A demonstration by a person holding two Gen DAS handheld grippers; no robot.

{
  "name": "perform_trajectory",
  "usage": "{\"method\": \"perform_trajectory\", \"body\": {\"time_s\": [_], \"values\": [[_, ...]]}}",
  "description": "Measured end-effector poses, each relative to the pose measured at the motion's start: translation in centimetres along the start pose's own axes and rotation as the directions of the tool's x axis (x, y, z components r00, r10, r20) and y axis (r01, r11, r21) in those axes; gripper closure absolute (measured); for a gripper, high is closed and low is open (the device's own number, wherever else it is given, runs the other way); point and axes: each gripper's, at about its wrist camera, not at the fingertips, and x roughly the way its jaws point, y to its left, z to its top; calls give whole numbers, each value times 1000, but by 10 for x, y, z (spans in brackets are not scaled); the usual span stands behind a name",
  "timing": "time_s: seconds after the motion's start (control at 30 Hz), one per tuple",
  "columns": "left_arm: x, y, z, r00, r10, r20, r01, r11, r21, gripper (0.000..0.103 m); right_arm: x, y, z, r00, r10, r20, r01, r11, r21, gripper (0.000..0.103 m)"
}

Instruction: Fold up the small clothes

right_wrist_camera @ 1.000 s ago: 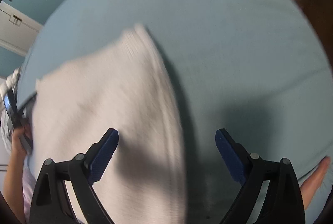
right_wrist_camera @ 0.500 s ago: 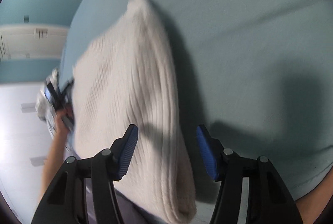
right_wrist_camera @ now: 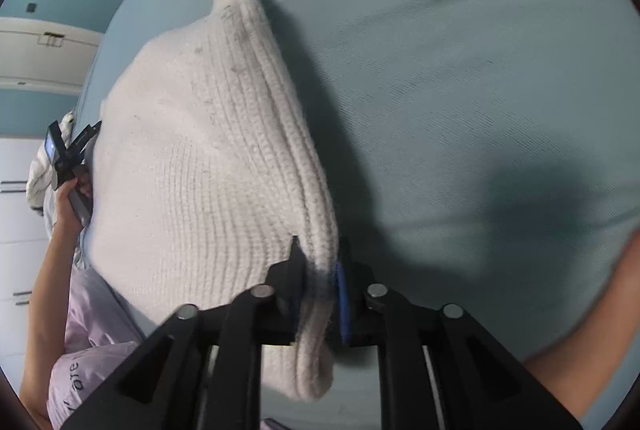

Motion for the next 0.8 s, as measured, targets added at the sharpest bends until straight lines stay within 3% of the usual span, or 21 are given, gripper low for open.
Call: {"method": "perform_trajectory", "body": {"time_s": [0.03, 0.1, 0.17, 0.27, 0.33, 0.4, 0.47, 0.53, 0.6, 0.63, 0.67, 0.7, 0.8], "values": [[-8, 2, 1, 999, -41, -10, 41, 999, 9, 1, -4, -1, 0, 1000, -7, 17, 7, 1000, 1, 51], [-30, 1, -2, 992, -115, -51, 118, 991, 56, 1, -32, -5, -11, 994, -42, 104, 47, 998, -51, 21], [-50, -2, -9, 992, -110, -64, 117, 985, 124, 0, -42, -13, -30, 993, -18, 118, 35, 989, -141, 16], [-86, -7, -32, 991, -106, -78, 122, 964, 235, 0, -24, 2, -51, 999, 44, -23, -48, 965, -257, 17], [-107, -7, -53, 987, -122, -103, 146, 951, 273, 0, -20, 20, -51, 1000, 7, 0, -6, 943, -334, 17], [-126, -4, -74, 977, -158, -142, 193, 941, 277, 0, -6, 35, -54, 998, -31, -55, 5, 908, -419, 17], [-140, -2, -100, 965, -186, -186, 234, 929, 287, 0, 15, 47, -62, 984, -124, -128, 43, 863, -502, 27], [-145, -1, -120, 961, -183, -209, 242, 922, 304, 0, 33, 63, -73, 964, -233, -130, 106, 783, -613, 64], [-144, -5, -138, 958, -187, -219, 251, 915, 316, 0, 42, 65, -77, 936, -342, -79, 203, 711, -673, 88], [-141, -6, -145, 954, -193, -229, 260, 912, 316, 0, 43, 61, -74, 935, -344, -88, 200, 716, -669, 89], [-136, -9, -150, 951, -197, -238, 268, 909, 318, 0, 39, 59, -69, 948, -305, -94, 173, 738, -652, 90], [-131, -9, -153, 948, -194, -252, 272, 905, 327, 0, 29, 55, -63, 962, -263, -76, 158, 760, -630, 91], [-114, -19, -156, 943, -151, -297, 259, 894, 366, 0, 15, 45, -54, 973, -228, -30, 166, 786, -596, 92]]}}
